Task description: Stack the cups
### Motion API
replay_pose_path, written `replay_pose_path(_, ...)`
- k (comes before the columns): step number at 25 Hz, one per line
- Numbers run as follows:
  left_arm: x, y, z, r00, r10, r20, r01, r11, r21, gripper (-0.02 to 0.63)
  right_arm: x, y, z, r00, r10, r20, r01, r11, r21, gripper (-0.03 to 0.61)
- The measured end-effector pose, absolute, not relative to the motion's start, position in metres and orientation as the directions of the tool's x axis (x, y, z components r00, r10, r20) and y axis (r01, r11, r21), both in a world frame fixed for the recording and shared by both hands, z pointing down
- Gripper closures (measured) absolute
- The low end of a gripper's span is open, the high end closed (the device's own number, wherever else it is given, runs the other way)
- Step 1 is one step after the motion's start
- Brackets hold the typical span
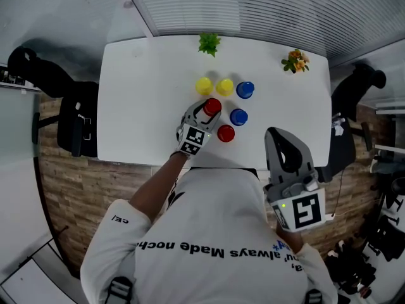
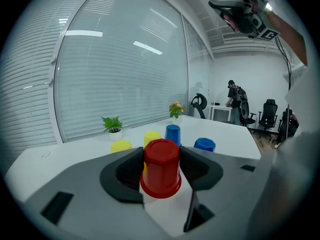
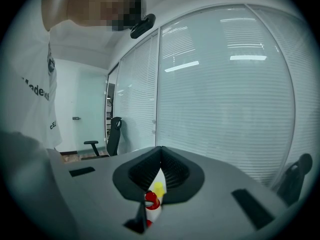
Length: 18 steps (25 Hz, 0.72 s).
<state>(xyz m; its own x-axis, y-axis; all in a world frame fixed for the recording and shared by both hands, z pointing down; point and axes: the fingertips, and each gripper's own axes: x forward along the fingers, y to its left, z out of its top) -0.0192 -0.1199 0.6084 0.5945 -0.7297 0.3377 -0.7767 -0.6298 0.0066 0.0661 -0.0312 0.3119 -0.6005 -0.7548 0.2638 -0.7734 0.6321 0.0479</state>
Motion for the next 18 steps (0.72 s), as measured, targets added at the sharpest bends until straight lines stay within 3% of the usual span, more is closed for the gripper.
replay_pose_path(18, -0.016, -0.137, 0.548, 0.612, -0.743, 0.271, -0.768, -0.64, -0.017, 0.368, 0.065, -0.02, 0.305, -0.601, -0.762, 0.241, -0.774, 0.63, 0.065, 0.571)
